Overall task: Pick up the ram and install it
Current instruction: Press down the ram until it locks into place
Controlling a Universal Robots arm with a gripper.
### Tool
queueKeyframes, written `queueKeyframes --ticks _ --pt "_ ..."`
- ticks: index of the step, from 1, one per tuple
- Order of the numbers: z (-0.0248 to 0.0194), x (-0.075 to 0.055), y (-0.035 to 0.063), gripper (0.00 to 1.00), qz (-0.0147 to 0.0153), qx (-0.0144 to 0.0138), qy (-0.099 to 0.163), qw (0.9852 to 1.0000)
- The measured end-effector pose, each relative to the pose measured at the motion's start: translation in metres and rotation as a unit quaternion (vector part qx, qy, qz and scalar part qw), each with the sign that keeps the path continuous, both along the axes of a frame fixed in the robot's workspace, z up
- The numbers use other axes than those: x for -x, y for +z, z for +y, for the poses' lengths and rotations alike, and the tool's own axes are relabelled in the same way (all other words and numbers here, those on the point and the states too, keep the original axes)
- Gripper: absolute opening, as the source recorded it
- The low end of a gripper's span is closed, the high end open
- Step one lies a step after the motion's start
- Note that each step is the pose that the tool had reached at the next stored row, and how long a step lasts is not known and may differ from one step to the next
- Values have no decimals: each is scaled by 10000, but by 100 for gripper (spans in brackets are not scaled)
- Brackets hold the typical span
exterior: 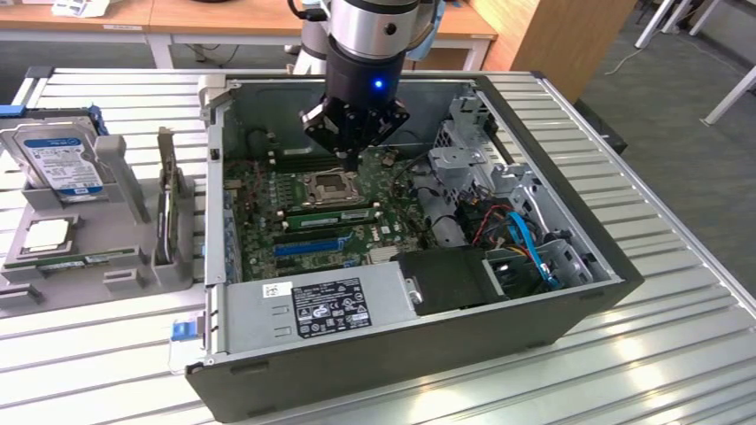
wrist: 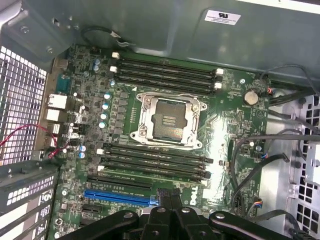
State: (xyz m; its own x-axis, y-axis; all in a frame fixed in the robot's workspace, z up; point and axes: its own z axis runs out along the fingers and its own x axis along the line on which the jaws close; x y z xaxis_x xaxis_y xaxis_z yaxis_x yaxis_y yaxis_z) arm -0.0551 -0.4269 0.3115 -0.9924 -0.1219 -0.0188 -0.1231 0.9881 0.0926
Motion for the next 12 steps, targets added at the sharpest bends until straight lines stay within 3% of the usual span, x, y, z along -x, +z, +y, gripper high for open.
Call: queueKeyframes --ticks 2,8,12 --pt "0 0 0 10 19 -1 2 10000" --pt "-2 1 0 10 161 -12 -64 9998" --pt "-2 1 0 10 177 -13 -109 9998"
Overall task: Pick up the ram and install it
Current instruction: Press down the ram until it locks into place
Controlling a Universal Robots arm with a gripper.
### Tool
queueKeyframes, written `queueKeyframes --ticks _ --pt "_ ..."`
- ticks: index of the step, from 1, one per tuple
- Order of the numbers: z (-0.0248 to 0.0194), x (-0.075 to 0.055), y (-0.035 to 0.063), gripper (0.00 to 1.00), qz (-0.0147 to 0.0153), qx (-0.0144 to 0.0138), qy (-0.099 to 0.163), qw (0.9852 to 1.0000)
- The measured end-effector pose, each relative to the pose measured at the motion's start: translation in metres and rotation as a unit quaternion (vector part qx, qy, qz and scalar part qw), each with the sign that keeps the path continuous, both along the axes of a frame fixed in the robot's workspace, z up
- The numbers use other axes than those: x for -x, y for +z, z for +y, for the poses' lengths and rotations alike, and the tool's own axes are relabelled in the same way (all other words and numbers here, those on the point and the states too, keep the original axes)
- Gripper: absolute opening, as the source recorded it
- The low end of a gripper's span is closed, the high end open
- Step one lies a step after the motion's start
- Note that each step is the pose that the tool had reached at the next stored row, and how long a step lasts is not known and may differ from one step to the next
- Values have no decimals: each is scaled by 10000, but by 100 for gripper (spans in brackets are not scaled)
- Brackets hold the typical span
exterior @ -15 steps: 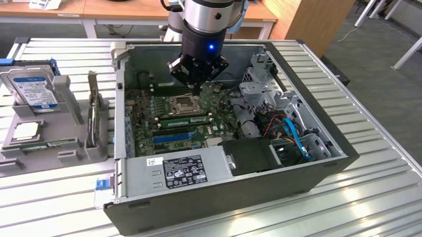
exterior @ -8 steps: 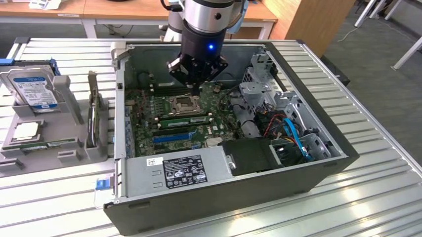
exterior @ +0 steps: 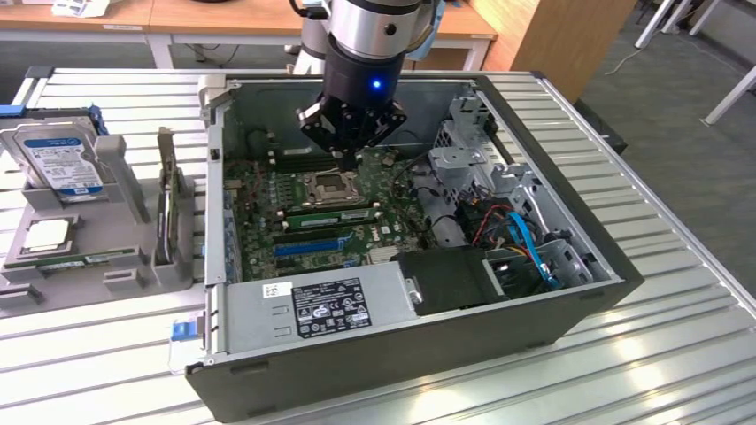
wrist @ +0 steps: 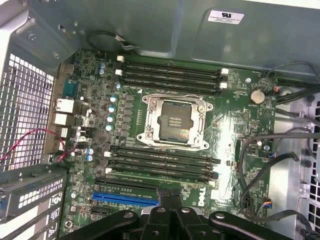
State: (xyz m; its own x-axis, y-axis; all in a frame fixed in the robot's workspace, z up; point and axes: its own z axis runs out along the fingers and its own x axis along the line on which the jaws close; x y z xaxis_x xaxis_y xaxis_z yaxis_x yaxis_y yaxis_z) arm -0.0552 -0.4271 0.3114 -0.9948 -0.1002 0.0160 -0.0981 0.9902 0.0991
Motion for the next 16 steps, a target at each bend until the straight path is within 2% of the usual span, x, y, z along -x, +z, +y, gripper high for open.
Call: queueKeyframes --ticks 8,13,16 --pt "0 -1 0 10 0 0 -22 10000" --pt "1 -1 0 10 0 1 -393 9992" --pt "1 -1 0 10 0 1 -442 9990"
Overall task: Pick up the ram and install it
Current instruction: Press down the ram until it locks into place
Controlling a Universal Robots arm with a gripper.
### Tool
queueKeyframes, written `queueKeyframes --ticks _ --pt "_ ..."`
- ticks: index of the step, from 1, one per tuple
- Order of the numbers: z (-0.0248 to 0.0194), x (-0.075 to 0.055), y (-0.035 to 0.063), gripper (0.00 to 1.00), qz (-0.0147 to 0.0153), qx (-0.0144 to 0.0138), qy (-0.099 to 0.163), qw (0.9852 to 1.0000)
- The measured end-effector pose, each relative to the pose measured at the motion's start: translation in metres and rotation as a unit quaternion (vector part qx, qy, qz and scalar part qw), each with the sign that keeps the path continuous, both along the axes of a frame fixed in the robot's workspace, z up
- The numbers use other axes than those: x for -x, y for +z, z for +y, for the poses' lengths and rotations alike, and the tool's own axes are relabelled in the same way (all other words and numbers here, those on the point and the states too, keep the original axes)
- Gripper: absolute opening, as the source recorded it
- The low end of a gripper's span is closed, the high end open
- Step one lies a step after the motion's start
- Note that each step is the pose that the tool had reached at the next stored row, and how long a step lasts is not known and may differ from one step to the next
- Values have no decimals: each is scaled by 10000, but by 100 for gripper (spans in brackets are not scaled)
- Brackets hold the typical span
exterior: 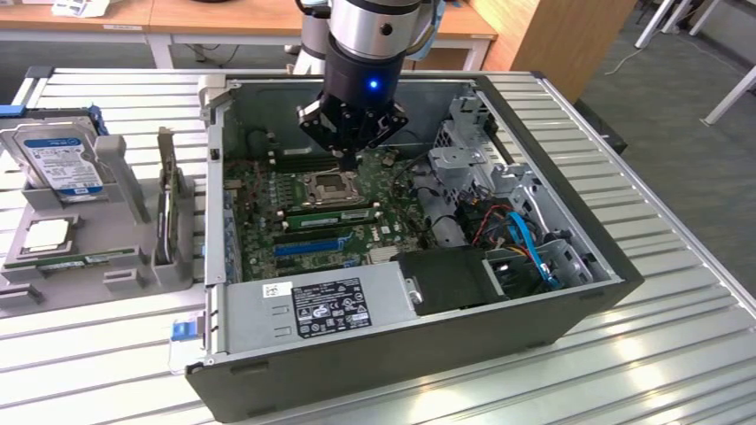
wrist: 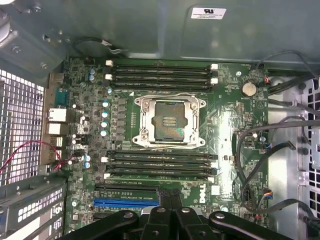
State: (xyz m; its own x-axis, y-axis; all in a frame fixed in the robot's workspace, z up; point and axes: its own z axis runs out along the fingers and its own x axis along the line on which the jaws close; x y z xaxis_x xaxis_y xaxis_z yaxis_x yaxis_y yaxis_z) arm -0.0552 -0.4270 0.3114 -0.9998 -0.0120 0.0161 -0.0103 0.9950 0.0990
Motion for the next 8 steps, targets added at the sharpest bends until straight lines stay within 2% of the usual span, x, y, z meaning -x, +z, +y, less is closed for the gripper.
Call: queueKeyframes --ticks 6,8 --pt "0 1 1 10 10 1 -1 10000" --pt "0 0 -1 10 27 3 0 10000"
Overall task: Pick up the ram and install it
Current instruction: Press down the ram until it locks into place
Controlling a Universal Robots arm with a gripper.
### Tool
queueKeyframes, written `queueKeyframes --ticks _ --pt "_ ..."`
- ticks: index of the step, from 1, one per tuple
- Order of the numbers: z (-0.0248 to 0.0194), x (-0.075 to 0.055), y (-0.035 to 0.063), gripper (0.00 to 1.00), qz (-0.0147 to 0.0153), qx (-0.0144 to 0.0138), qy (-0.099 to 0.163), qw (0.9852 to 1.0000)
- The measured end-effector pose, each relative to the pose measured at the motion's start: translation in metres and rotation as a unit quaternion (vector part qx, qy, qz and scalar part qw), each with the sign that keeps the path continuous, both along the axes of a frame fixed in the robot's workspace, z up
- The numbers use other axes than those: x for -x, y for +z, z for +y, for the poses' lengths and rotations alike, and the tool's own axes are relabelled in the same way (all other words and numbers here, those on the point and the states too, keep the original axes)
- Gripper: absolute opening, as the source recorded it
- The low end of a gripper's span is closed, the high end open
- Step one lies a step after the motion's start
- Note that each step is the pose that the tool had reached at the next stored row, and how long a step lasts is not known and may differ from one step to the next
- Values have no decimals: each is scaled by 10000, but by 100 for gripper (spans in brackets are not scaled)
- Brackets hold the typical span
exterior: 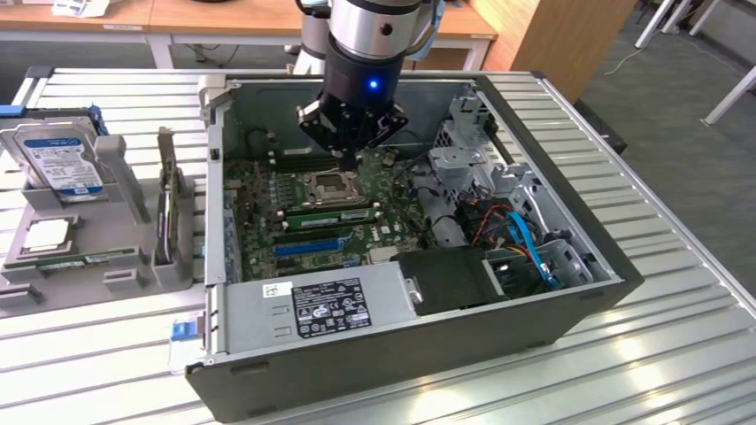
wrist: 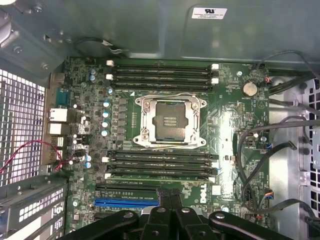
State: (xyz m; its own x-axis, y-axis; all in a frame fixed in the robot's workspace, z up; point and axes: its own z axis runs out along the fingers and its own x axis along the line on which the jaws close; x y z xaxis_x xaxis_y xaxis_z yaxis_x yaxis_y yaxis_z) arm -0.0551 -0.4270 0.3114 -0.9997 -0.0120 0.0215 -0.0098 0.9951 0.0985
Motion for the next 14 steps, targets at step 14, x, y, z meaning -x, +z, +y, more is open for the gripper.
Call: queueKeyframes --ticks 14 --pt "0 1 64 10 12 18 0 10000"
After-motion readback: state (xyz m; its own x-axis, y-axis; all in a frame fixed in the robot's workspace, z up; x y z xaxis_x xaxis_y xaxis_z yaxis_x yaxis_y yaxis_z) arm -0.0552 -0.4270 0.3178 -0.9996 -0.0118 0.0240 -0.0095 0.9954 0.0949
